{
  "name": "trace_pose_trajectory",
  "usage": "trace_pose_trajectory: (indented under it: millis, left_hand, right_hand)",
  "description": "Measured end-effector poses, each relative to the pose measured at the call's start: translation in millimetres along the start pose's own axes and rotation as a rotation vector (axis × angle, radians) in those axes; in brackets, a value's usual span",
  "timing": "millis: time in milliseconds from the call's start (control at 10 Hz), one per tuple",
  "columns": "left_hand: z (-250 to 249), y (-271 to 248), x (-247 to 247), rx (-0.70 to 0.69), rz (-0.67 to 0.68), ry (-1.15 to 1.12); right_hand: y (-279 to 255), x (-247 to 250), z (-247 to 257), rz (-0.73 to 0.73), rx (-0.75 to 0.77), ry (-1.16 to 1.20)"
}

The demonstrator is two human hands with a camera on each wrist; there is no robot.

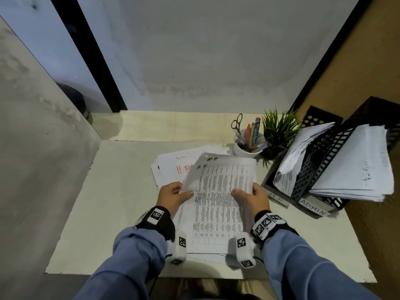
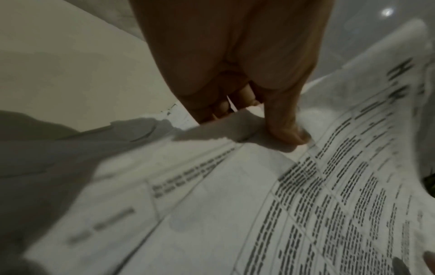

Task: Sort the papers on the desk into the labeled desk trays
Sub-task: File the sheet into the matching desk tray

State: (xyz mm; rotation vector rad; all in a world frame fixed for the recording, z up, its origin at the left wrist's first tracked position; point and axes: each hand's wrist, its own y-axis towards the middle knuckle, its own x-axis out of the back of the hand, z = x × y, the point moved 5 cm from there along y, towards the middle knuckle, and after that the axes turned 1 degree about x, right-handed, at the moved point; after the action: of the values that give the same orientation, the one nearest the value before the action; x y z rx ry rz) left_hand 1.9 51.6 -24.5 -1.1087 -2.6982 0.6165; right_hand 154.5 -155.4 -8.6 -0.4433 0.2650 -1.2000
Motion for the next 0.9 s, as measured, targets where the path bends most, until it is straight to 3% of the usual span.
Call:
trace_pose_trajectory:
  millis: [300, 500, 700, 800, 900]
  left_hand:
    - [20.2, 17.7, 30.2, 0.005, -0.180, -0.008]
    - [15.9, 12.4, 26.8, 0.083, -0.129, -0.074]
    - [-0.6, -1.4, 1.3, 0.118, 0.003, -0.042]
    - [0.2, -1.6, -2.3, 0.159, 0.024, -0.043]
    - [-1.6, -0.5, -1.5, 0.193, 0.026, -0.084]
  right_hand:
    - [8.5, 12.9, -11.8, -0.119, -0.073, 0.220]
    - [21.1, 24.7, -21.0, -0.115, -0.104, 0.175]
    - [31.2, 12.9, -32.7, 0.043, -0.258, 0.094]
    - [37.4, 18.7, -21.6, -0.091, -0.199, -0.015]
    - [46.3, 20.9, -27.3, -0.070, -0.157, 0.009]
